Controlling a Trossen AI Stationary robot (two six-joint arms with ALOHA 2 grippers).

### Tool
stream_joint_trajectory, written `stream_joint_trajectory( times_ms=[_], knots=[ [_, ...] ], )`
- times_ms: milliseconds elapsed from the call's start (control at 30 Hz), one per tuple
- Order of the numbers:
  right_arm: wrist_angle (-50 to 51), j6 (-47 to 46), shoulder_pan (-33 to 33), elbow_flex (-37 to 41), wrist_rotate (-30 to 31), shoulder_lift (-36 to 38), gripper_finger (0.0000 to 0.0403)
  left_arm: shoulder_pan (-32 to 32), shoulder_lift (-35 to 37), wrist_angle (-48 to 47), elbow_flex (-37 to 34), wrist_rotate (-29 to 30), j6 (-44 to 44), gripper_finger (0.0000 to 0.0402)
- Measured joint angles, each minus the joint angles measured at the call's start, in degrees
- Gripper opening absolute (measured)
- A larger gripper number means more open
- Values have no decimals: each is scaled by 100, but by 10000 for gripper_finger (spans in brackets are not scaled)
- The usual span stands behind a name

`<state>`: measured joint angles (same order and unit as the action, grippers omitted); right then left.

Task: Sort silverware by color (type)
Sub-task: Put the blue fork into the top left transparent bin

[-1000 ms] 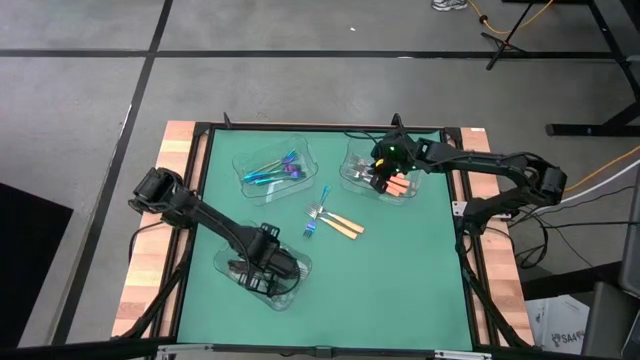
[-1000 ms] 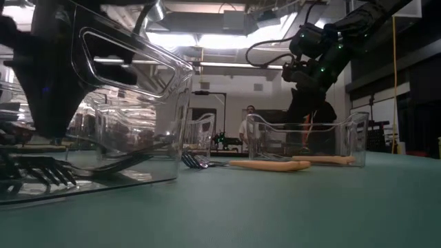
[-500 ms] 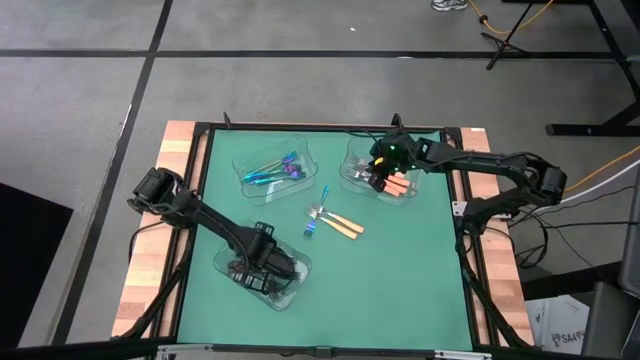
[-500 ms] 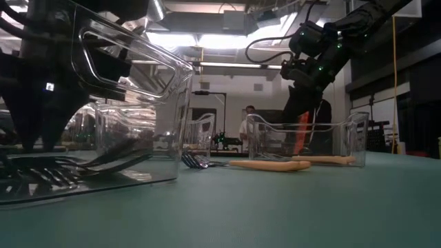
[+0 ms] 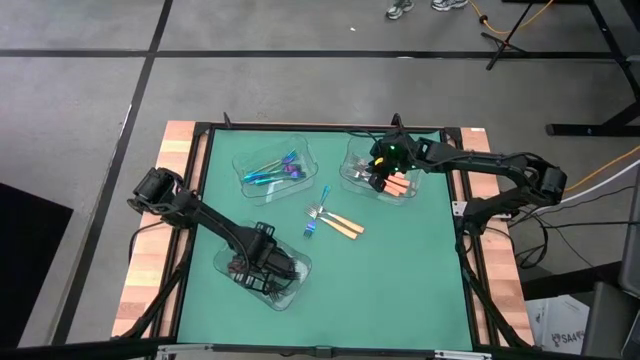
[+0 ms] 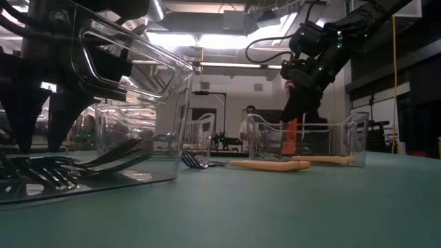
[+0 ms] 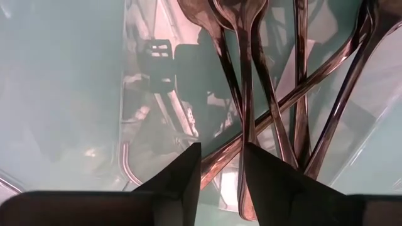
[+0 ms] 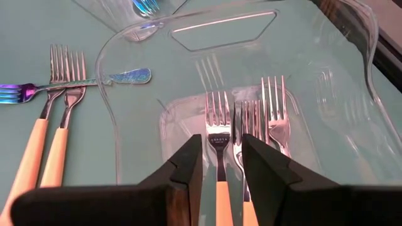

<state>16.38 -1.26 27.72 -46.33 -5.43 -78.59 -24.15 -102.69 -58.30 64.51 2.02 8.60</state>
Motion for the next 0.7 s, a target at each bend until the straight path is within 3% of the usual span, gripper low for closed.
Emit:
stream_joint_trajectory(
  times_ms=[267,700],
  knots=[
    [2,2,-1,0,0,0,99,0,0,-309,323,-5,-2,107],
    [2,2,1,0,1,0,99,1,0,-1058,1566,-483,-4,81]
  ],
)
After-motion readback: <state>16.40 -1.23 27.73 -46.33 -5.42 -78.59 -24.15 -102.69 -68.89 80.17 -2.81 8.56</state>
